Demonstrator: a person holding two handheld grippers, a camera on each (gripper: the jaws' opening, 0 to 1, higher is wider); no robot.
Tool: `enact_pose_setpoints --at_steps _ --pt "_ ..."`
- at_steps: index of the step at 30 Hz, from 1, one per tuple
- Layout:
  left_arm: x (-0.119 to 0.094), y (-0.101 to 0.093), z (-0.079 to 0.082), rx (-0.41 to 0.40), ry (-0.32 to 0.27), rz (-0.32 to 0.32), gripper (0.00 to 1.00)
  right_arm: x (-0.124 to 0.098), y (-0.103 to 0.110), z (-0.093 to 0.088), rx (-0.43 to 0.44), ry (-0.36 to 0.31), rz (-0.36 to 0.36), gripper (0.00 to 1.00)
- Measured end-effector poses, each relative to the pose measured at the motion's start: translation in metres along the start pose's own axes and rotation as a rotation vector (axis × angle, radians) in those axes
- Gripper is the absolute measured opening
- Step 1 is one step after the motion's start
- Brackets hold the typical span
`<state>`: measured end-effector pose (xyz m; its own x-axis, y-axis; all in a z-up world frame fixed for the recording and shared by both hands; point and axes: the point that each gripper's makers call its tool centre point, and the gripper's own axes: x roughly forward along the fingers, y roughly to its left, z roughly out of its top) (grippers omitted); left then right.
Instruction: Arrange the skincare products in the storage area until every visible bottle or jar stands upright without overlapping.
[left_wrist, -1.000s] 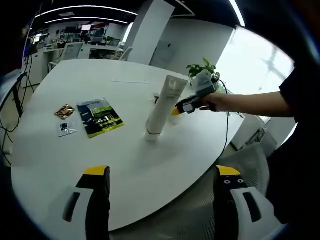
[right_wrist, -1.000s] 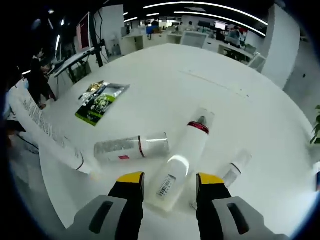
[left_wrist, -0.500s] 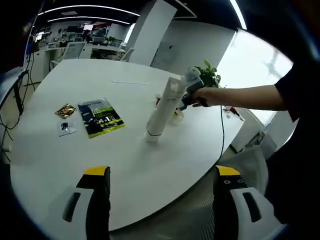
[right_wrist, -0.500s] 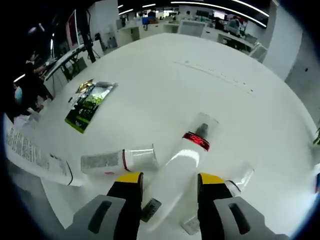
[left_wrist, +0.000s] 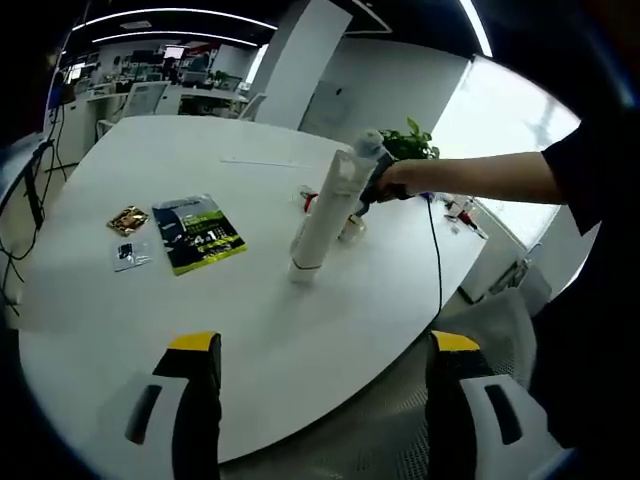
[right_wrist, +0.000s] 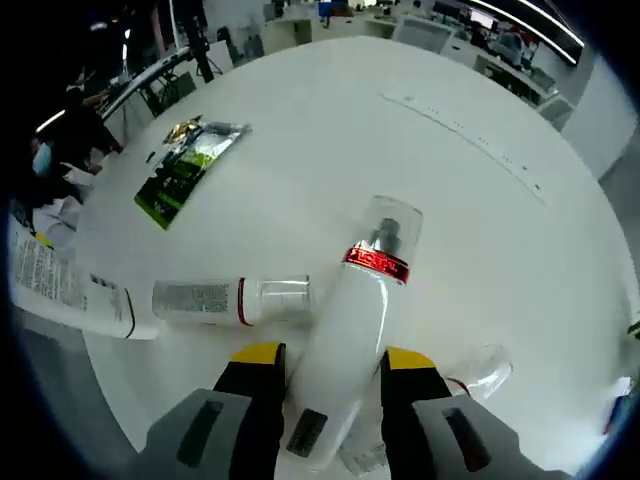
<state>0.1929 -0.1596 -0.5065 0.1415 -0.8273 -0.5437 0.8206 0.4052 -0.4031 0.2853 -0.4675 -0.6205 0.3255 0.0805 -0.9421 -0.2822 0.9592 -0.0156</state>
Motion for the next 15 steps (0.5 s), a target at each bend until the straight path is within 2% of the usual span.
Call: enact_pose_setpoints --at_steps 1,2,8,9,10,12,15 --pt "0.000 0.000 0.000 0.000 0.002 0.000 0.77 0.001 -0.003 0.001 -0.015 0.003 -0.025 0.31" --pt "0.000 0.000 0.000 0.000 0.003 -0.001 0.77 0.001 0.000 0.004 -0.005 0.001 -0.003 0.31" --pt "0.000 0.000 -0.001 -0.003 0.005 -0.001 0.77 0.000 0.002 0.002 -0.043 0.024 0.006 0.27" --pt "0.000 0.000 -0.001 -0.003 0.005 -0.001 0.77 0.000 -0.001 0.003 -0.033 0.014 0.000 0.25" --pt "0.001 0.000 -0.001 -0.003 0.006 -0.002 0.77 0.001 -0.001 0.005 0.021 0.000 -0.003 0.23" --pt "0.001 0.001 -0.002 -0.004 0.012 -0.001 0.76 0.000 -0.005 0.003 0.020 -0.004 -0.001 0.21" --pt "0.001 0.000 -0.002 -0.003 0.014 -0.005 0.76 0.001 -0.007 0.004 0.062 -0.040 0.002 0.20"
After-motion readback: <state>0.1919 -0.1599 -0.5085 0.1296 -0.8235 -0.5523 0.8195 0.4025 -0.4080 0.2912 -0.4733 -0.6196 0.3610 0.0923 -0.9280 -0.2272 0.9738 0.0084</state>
